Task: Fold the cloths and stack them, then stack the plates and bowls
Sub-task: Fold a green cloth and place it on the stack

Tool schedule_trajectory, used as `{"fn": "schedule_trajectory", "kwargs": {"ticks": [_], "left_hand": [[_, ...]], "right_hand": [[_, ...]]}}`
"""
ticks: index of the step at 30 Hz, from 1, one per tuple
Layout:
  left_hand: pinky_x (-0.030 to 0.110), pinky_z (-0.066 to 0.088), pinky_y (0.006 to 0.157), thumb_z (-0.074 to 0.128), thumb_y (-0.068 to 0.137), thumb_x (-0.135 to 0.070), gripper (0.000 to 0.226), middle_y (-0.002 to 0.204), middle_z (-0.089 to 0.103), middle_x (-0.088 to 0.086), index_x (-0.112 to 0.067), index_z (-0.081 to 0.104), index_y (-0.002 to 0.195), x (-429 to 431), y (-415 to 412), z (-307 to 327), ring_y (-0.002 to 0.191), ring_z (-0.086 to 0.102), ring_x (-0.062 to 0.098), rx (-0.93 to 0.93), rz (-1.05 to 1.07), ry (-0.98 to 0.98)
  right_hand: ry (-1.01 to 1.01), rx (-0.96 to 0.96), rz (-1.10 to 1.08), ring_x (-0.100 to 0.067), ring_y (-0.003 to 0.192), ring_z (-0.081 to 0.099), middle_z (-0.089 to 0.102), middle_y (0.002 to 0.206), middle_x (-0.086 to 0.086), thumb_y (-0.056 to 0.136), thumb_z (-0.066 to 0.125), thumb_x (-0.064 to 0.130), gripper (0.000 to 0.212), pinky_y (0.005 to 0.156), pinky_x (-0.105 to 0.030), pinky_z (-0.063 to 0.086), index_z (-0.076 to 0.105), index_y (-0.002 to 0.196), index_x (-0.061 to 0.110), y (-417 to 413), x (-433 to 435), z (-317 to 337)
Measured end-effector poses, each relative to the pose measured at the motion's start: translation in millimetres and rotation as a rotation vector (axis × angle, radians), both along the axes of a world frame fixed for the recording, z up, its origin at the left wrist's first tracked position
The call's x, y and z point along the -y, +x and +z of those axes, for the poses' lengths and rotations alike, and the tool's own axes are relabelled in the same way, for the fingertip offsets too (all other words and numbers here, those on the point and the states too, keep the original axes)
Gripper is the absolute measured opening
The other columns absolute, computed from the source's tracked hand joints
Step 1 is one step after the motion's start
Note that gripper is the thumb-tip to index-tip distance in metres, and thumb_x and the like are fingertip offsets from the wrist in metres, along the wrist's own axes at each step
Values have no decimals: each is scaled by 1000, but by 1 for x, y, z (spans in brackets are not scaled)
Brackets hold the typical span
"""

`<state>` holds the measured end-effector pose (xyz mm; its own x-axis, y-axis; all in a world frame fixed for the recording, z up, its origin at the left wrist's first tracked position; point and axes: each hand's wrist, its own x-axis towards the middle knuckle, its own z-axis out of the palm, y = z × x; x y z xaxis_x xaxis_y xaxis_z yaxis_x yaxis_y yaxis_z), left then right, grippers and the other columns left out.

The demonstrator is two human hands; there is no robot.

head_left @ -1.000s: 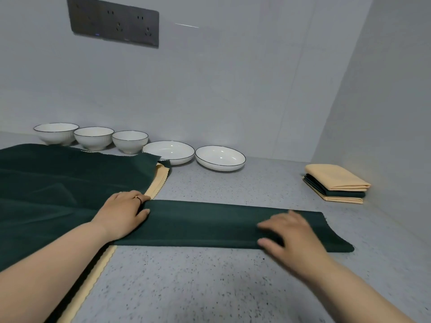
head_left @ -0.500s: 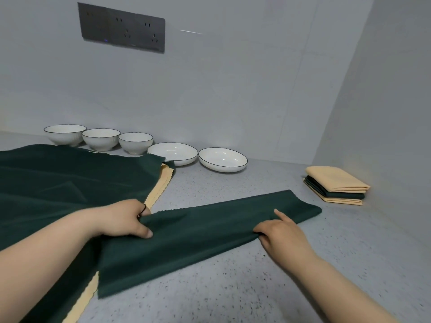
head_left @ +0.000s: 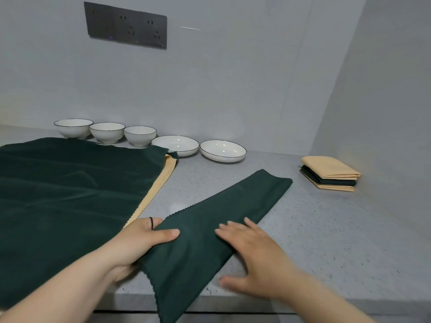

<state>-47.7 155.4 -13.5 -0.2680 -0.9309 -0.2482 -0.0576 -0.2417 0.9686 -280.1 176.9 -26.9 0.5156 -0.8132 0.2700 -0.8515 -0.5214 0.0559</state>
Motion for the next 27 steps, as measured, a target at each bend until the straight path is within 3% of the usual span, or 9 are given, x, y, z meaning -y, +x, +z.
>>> {"fn": "schedule_trajectory", "kwargs": {"ticks": [4, 6, 8, 12, 15, 17, 20, 25, 27], "left_hand": [[26, 54, 57, 70, 56, -21, 52, 90, 71, 24, 9, 62, 98, -19, -11, -5, 65, 66, 27, -63, 39, 48], [32, 55, 69, 75, 51, -23, 62, 96, 70, 24, 7, 62, 104, -31, -11, -5, 76, 67, 30, -60, 2, 68], [37, 54, 78, 77, 41, -29, 70, 97, 71, 20, 1, 64, 102, -42, -6, -7, 83, 68, 31, -51, -44, 87], [20, 45, 48, 72, 68, -35, 32, 59, 62, 3, -7, 56, 66, -62, 4, -3, 51, 55, 13, 63, -109, 5], [18, 44, 42, 52, 93, -20, 30, 51, 59, 0, -4, 59, 70, -50, 9, 4, 42, 53, 9, 163, -26, -171], [12, 49, 64, 41, 96, -17, 29, 73, 72, -12, -16, 67, 82, -30, 8, 8, 66, 64, -2, 301, 10, -395], [1, 31, 89, 39, 98, -12, 34, 106, 56, -38, -40, 57, 97, 3, -14, 11, 105, 46, -18, 469, -136, -575], [5, 10, 102, 27, 88, 11, 64, 149, 26, -17, -28, 41, 137, 53, -67, -2, 139, 22, 2, 799, -351, -774], [5, 7, 103, 27, 88, 11, 64, 150, 26, -15, -27, 41, 138, 65, -78, -7, 141, 17, 3, 853, -422, -828]], "right_hand": [[-112, 69, 148, 4, 110, 57, 63, 116, 19, 60, 41, 74, 74, 102, -26, 40, 43, 119, 29, 25, -26, -19], [-125, 166, 173, 7, 97, 62, 68, 101, 21, 57, 61, 53, 61, 92, -21, 49, 45, 111, 30, 28, -31, -24], [-143, 272, 175, 6, 86, 64, 71, 88, 20, 58, 58, 31, 46, 82, -16, 51, 47, 103, 30, 26, -31, -30], [-106, 449, 172, 1, 84, 63, 73, 84, 14, 44, 65, 0, 63, 74, -7, 46, 54, 98, 29, 15, -36, -39], [7, 628, 161, 13, 93, 59, 67, 97, 29, 54, 62, -9, 64, 80, 1, 43, 60, 101, 33, -3, -38, -38], [100, 780, 105, 15, 94, 60, 60, 96, 42, 66, 59, -6, 63, 82, -3, 45, 62, 95, 51, -16, -42, -35], [267, 948, 86, 7, 90, 64, 66, 90, 35, 69, 62, 20, 44, 80, -8, 47, 63, 83, 62, -22, -48, -27], [459, 1142, 23, 2, 89, 66, 71, 84, 24, 51, 71, 60, 19, 86, -16, 50, 70, 69, 52, -24, -46, -16], [598, 1182, -40, -10, 92, 66, 73, 83, 16, 69, 71, 43, 4, 94, -29, 50, 73, 66, 45, -31, -41, -13]]}}
